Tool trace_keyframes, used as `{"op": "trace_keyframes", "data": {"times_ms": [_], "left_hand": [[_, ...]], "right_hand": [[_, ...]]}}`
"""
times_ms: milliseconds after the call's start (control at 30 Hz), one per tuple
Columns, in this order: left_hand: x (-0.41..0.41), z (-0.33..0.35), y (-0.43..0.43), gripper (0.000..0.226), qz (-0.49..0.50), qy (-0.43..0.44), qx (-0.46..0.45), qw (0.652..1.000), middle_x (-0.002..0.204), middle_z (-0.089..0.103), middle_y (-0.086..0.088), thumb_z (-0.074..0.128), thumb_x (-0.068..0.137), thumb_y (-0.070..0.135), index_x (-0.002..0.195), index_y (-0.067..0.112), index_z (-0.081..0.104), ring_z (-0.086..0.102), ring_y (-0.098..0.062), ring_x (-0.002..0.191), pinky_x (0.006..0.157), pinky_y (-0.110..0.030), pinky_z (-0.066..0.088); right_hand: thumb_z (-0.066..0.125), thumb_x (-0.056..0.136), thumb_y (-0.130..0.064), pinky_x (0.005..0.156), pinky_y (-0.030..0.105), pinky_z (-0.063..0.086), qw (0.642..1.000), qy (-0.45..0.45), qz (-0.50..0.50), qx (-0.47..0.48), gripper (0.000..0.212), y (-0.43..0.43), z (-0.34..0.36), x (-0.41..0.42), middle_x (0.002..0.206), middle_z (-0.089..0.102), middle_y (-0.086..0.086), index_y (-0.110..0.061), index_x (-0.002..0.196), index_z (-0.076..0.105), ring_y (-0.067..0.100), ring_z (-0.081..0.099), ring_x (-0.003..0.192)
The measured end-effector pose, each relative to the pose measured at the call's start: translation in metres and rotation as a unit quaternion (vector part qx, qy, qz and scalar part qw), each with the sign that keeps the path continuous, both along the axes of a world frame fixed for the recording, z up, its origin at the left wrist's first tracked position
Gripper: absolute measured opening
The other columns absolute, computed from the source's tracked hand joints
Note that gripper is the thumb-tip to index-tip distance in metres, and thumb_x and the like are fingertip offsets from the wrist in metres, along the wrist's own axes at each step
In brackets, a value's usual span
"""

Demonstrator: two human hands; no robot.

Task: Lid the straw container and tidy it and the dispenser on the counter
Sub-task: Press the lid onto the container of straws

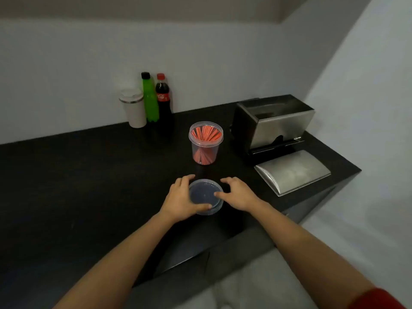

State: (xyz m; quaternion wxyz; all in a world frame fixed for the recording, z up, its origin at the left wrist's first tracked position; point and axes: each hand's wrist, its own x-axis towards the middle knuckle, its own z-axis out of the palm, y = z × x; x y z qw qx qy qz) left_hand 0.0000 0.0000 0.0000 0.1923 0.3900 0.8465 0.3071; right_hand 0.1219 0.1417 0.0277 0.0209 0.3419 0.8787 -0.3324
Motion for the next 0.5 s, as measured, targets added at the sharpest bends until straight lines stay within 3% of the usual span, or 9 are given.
{"op": "trace_keyframes", "data": {"times_ms": [133, 233, 367, 500], "left_hand": [[-0.004, -0.012, -0.001, 0.122, -0.018, -0.012, -0.02, 1.0, 0.146, 0.034, -0.001, 0.083, 0.045, 0.06, 0.144, 0.026, 0.021, 0.031, -0.021, 0.134, 0.103, -0.037, 0.034], [-0.004, -0.015, 0.002, 0.125, -0.04, -0.004, -0.023, 0.999, 0.148, 0.032, 0.002, 0.084, 0.044, 0.056, 0.146, 0.026, 0.017, 0.026, -0.019, 0.136, 0.105, -0.035, 0.029], [-0.004, -0.016, 0.004, 0.126, -0.056, 0.0, -0.025, 0.998, 0.151, 0.03, 0.002, 0.084, 0.047, 0.056, 0.148, 0.022, 0.015, 0.022, -0.018, 0.138, 0.108, -0.036, 0.026], [-0.003, -0.014, 0.003, 0.13, -0.061, -0.008, -0.025, 0.998, 0.151, 0.03, 0.003, 0.083, 0.045, 0.058, 0.148, 0.022, 0.013, 0.022, -0.017, 0.138, 0.109, -0.036, 0.026]], "right_hand": [[0.064, 0.083, -0.037, 0.104, 0.038, 0.033, 1.0, 0.002, -0.016, -0.003, 0.061, 0.005, -0.011, -0.005, 0.142, 0.04, 0.009, -0.017, 0.136, 0.041, 0.025, 0.033, 0.132], [0.065, 0.082, -0.034, 0.1, 0.035, 0.039, 0.999, 0.029, -0.031, -0.032, 0.058, 0.009, -0.018, -0.01, 0.136, 0.044, 0.009, -0.016, 0.134, 0.045, 0.024, 0.041, 0.125], [0.066, 0.081, -0.031, 0.078, 0.018, 0.039, 0.984, 0.086, -0.085, -0.134, 0.056, 0.011, -0.022, -0.015, 0.126, 0.053, 0.007, -0.013, 0.131, 0.048, 0.01, 0.051, 0.103], [0.068, 0.08, -0.024, 0.088, 0.023, 0.042, 0.956, 0.1, -0.127, -0.244, 0.053, 0.017, -0.023, -0.014, 0.125, 0.058, 0.004, -0.01, 0.128, 0.051, 0.015, 0.055, 0.11]]}}
